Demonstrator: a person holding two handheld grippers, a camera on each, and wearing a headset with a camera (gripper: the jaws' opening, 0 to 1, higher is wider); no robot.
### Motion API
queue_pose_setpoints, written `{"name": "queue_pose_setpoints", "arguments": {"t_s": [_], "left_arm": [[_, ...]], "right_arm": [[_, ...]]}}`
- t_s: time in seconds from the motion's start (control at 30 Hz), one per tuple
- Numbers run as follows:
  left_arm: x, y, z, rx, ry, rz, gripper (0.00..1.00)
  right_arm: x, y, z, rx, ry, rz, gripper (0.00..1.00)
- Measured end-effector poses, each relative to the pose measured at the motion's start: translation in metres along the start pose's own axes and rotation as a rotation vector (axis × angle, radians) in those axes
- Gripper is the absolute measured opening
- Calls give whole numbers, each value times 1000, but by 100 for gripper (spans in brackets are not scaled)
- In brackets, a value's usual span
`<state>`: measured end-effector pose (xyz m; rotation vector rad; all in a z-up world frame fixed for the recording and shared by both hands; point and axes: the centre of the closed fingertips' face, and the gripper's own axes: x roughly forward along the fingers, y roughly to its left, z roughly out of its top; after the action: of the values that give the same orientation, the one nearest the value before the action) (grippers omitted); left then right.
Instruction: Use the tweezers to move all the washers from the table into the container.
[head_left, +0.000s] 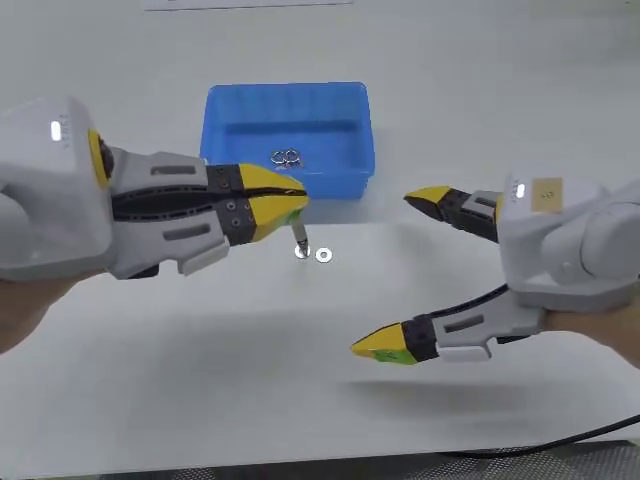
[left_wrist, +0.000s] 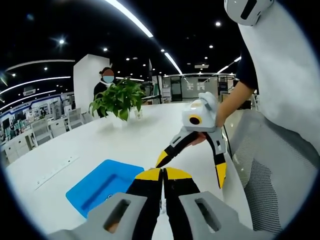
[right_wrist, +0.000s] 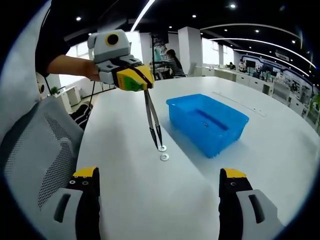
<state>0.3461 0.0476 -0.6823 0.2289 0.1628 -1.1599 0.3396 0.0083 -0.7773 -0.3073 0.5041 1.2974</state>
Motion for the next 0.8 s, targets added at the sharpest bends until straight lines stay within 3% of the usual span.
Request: {"name": "queue_pose_setpoints", "arguments": {"t_s": [0.53, 0.8], "left_arm": [[1, 1, -6, -5, 14, -5, 4], [0, -1, -7, -25, 18, -28, 4]], "right_arm": [[0, 5, -1, 38, -10, 13, 100], [10, 13, 5, 32, -11, 50, 99]]}}
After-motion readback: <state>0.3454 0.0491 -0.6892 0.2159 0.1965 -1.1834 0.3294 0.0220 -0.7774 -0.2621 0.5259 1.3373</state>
